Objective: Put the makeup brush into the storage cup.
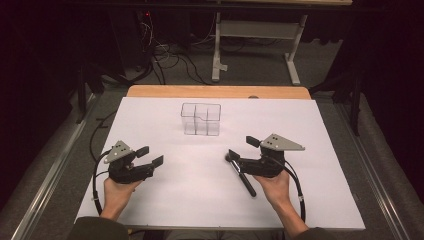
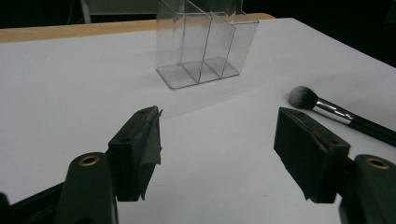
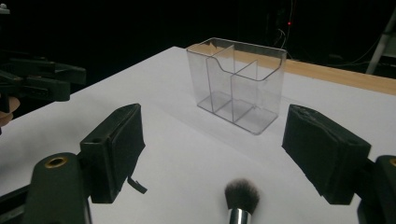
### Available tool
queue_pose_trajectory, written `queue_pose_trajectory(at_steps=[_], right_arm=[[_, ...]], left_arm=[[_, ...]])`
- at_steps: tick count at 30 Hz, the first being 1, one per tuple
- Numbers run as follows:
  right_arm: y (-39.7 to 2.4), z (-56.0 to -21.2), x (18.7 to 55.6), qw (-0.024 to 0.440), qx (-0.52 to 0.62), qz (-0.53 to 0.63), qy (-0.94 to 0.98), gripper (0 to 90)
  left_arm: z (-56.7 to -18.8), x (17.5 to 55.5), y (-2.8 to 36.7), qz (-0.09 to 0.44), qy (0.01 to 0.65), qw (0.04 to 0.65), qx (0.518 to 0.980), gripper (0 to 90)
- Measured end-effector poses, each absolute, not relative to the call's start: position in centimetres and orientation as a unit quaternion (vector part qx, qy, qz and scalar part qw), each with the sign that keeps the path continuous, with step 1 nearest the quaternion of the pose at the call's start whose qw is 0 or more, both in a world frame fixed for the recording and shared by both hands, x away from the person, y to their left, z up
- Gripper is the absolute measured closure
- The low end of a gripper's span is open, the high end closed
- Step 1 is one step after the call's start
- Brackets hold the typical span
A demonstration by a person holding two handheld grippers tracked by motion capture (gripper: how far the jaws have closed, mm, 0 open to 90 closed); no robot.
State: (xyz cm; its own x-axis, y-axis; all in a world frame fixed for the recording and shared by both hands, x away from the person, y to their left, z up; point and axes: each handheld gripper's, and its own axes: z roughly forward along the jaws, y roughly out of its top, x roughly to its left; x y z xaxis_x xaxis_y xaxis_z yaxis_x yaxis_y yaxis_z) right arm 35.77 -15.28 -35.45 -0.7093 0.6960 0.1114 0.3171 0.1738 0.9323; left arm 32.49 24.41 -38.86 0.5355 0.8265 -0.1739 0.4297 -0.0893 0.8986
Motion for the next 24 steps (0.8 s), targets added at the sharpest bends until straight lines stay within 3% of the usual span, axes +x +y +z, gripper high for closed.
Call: queue_pose_trajectory(at_steps=[24], right_arm=[[-14.0,-35.3,36.1,0.169,0.335,0.548,0.747,22.3]], left_arm=[[-38.9,32.6,24.5,0.191,0.444,0.510,0.711,31.7]])
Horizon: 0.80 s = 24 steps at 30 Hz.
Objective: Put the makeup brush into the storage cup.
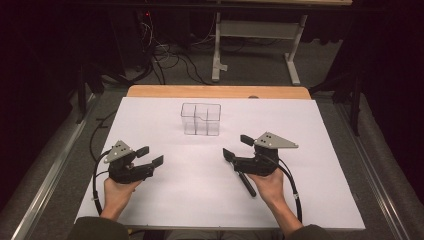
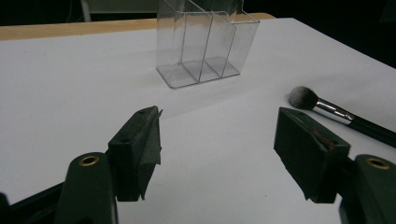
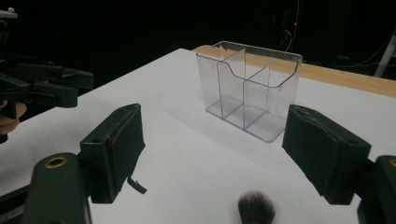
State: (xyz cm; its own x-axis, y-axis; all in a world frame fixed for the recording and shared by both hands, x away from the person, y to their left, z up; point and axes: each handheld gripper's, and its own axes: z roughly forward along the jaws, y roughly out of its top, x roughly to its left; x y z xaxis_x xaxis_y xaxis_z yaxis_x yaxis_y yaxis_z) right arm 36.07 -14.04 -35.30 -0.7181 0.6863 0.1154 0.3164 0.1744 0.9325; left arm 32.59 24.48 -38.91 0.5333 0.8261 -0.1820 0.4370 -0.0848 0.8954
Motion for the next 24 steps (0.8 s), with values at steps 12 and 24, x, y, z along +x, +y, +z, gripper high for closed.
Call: queue_pose_trajectory(at_steps=[12,24], right_arm=[[-14.28,-35.21,36.44,0.152,0.356,0.507,0.770,22.6],[-14.37,-34.57,36.65,0.147,0.360,0.464,0.796,29.9]], left_arm=[[-38.88,32.58,24.56,0.191,0.444,0.511,0.711,31.7],[-38.85,32.52,24.45,0.191,0.442,0.511,0.712,31.7]])
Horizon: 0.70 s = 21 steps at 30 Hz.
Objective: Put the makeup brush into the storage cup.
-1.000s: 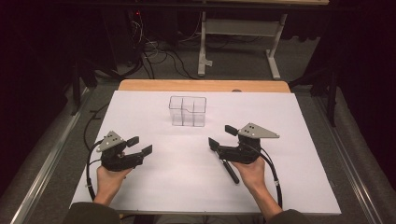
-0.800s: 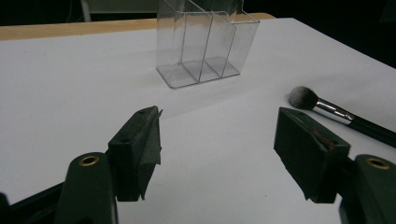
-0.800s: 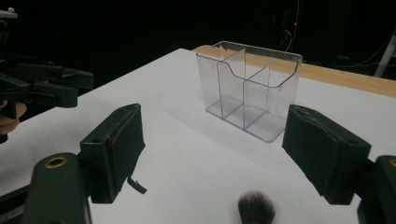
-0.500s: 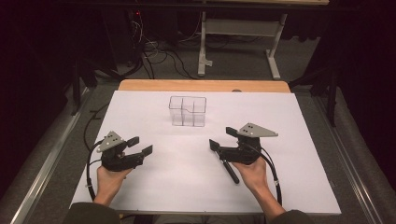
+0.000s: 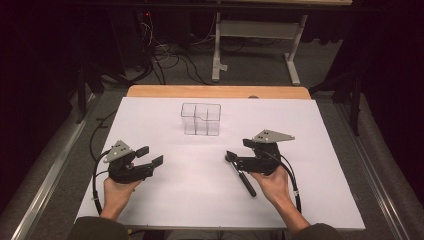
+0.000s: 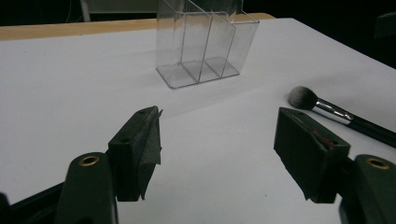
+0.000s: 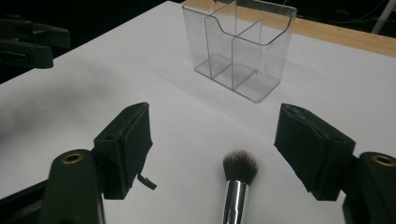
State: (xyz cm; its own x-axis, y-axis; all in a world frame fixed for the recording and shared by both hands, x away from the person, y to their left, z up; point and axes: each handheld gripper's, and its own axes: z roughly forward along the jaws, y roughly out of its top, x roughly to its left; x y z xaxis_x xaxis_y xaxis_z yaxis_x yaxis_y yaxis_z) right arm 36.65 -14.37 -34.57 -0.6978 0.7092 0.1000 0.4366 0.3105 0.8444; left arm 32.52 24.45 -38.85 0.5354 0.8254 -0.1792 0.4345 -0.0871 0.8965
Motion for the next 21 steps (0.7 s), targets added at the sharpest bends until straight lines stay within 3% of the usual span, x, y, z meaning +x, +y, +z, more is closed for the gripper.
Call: queue_pose_trajectory(at_steps=[14,21], right_arm=[[-13.8,-33.8,37.0,0.147,0.348,0.405,0.832,33.3],[-13.3,-33.8,37.5,0.118,0.364,0.353,0.854,36.2]], left_arm=[[-38.9,32.6,24.5,0.189,0.443,0.511,0.712,31.7],[-38.9,32.5,24.3,0.189,0.441,0.511,0.713,31.8]])
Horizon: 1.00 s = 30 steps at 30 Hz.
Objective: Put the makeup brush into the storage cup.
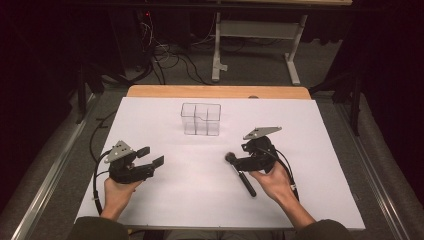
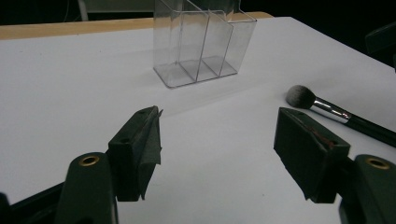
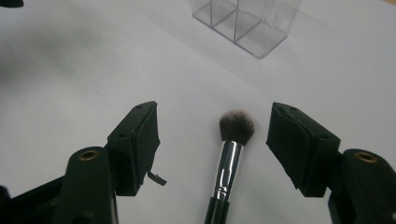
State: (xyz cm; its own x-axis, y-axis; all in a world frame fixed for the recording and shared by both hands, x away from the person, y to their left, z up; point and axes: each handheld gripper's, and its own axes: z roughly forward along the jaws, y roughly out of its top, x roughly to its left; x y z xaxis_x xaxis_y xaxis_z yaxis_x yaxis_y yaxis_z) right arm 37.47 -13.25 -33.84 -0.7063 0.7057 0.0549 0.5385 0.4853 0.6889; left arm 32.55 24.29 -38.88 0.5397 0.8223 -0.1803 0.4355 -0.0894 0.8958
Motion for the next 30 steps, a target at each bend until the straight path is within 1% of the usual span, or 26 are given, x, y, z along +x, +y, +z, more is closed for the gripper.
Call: queue_pose_trajectory(at_steps=[6,18,24,26,30], right_arm=[[-12.9,-33.8,37.9,0.113,0.366,0.332,0.862,37.5],[-11.6,-33.1,38.5,0.106,0.366,0.263,0.886,35.8],[-11.4,-32.8,38.9,0.087,0.374,0.246,0.890,36.0],[-11.3,-32.9,39.0,0.079,0.371,0.243,0.893,37.6],[-11.2,-32.9,39.1,0.077,0.369,0.230,0.897,37.6]], left_arm=[[-38.9,32.6,24.4,0.188,0.443,0.509,0.714,31.8],[-38.9,32.6,24.4,0.188,0.442,0.508,0.714,31.7],[-39.0,32.7,24.4,0.187,0.443,0.509,0.714,31.7],[-38.9,32.6,24.4,0.187,0.442,0.509,0.715,31.7],[-39.0,32.7,24.3,0.187,0.441,0.509,0.715,31.7]])
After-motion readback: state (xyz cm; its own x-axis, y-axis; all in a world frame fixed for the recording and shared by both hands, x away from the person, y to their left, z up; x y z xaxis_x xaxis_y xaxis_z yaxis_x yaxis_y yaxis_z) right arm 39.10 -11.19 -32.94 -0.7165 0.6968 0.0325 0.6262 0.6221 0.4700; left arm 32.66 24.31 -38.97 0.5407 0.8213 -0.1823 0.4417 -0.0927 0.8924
